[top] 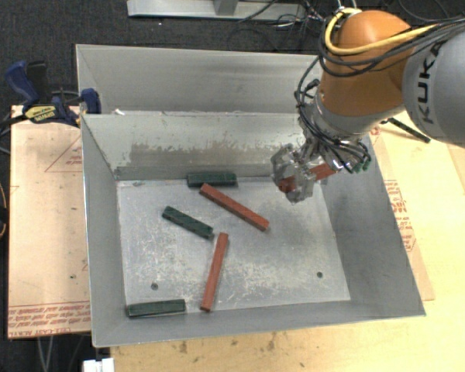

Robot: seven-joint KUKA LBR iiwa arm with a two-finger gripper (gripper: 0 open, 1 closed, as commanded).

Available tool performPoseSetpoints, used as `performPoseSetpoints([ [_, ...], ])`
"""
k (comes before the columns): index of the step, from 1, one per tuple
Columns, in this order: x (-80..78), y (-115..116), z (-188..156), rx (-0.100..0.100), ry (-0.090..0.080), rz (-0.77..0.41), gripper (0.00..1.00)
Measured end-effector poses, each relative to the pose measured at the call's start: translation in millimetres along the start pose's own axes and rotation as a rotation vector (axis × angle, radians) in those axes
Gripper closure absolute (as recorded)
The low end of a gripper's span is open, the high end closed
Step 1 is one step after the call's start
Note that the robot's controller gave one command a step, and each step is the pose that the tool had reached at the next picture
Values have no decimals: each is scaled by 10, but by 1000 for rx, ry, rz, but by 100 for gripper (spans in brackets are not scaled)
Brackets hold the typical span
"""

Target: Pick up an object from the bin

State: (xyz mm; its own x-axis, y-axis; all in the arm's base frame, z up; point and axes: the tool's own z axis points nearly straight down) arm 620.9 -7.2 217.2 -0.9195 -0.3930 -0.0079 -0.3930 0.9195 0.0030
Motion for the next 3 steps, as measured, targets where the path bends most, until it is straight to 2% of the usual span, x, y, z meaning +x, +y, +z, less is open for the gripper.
performPoseSetpoints([
  [1, 92, -161, 52, 4, 5, 24, 100],
  [2, -143, 119, 151, 4, 4, 15, 100],
  [3, -187, 165, 220, 0, 4, 4, 100],
])
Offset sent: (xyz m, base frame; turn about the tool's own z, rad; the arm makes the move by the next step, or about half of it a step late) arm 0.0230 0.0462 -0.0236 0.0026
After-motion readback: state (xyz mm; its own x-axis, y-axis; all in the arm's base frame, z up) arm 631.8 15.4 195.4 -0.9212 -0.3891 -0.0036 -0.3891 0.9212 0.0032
